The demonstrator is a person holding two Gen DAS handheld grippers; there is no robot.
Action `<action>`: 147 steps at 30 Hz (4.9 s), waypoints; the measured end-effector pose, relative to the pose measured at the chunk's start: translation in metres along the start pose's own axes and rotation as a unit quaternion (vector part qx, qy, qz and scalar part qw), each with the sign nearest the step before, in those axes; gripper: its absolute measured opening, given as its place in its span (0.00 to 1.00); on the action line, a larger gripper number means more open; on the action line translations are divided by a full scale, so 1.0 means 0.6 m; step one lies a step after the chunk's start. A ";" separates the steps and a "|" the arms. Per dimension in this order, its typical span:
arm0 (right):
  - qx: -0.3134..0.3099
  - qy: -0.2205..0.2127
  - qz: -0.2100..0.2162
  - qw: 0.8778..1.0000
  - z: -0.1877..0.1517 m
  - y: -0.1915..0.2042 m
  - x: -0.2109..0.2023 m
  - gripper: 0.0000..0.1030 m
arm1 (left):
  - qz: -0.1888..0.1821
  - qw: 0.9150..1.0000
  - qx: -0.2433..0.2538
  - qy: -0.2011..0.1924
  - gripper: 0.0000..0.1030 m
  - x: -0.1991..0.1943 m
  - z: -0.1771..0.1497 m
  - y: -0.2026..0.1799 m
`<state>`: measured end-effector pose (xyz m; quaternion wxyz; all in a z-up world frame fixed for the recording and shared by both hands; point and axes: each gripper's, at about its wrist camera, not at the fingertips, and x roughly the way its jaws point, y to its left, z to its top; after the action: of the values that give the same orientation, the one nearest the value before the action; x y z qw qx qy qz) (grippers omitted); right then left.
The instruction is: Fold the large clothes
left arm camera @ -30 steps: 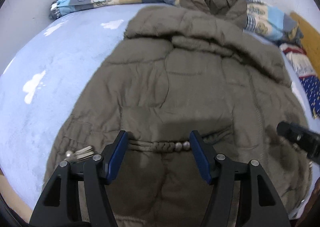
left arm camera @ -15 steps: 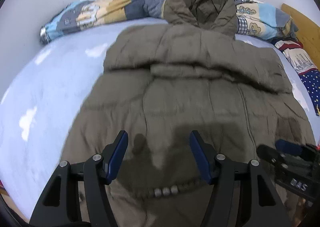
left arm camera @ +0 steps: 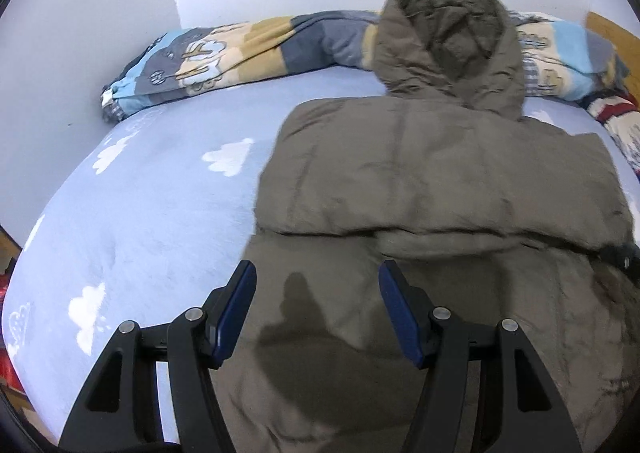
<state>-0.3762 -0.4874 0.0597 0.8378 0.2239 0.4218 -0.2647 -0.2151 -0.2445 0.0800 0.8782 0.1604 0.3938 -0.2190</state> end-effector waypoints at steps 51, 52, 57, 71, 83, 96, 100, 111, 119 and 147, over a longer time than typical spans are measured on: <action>0.023 -0.037 0.024 0.999 0.047 -0.037 -0.063 0.67 | 0.012 0.999 -0.020 -0.033 0.63 -0.025 0.063 0.048; 0.020 -0.039 0.023 0.999 0.062 -0.031 -0.067 0.67 | 0.010 0.999 -0.020 -0.038 0.63 -0.027 0.066 0.049; 0.008 -0.038 0.039 0.998 0.132 -0.001 -0.083 0.67 | 0.005 0.999 -0.025 -0.047 0.63 -0.035 0.081 0.054; -0.027 -0.031 0.046 0.998 0.318 0.096 -0.059 0.73 | -0.033 0.996 -0.029 -0.080 0.65 -0.057 0.112 0.054; -0.043 -0.067 -0.011 0.997 0.496 0.123 0.026 0.73 | -0.075 0.996 -0.020 -0.042 0.66 -0.018 0.105 0.035; -0.002 -0.064 -0.060 0.996 0.584 0.034 0.150 0.52 | -0.089 0.995 -0.041 -0.010 0.66 0.015 0.092 0.046; -0.015 -0.061 -0.049 0.997 0.562 0.033 0.160 0.12 | -0.091 0.995 -0.039 -0.002 0.66 0.020 0.089 0.040; -0.030 -0.134 0.004 0.991 0.426 0.031 -0.029 0.06 | -0.106 0.993 -0.042 -0.026 0.66 -0.021 0.098 0.047; -0.026 -0.157 0.049 0.986 0.207 -0.004 -0.152 0.06 | -0.132 0.988 -0.054 -0.055 0.66 -0.059 0.110 0.052; 0.083 -0.053 0.114 0.989 0.056 -0.088 -0.057 0.29 | -0.175 0.983 -0.061 -0.011 0.67 0.033 0.110 -0.033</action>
<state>-0.4068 -0.5389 0.0980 0.8622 0.3251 0.3246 -0.2133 -0.1725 -0.2963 0.1051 0.8389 0.0331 0.4184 -0.3467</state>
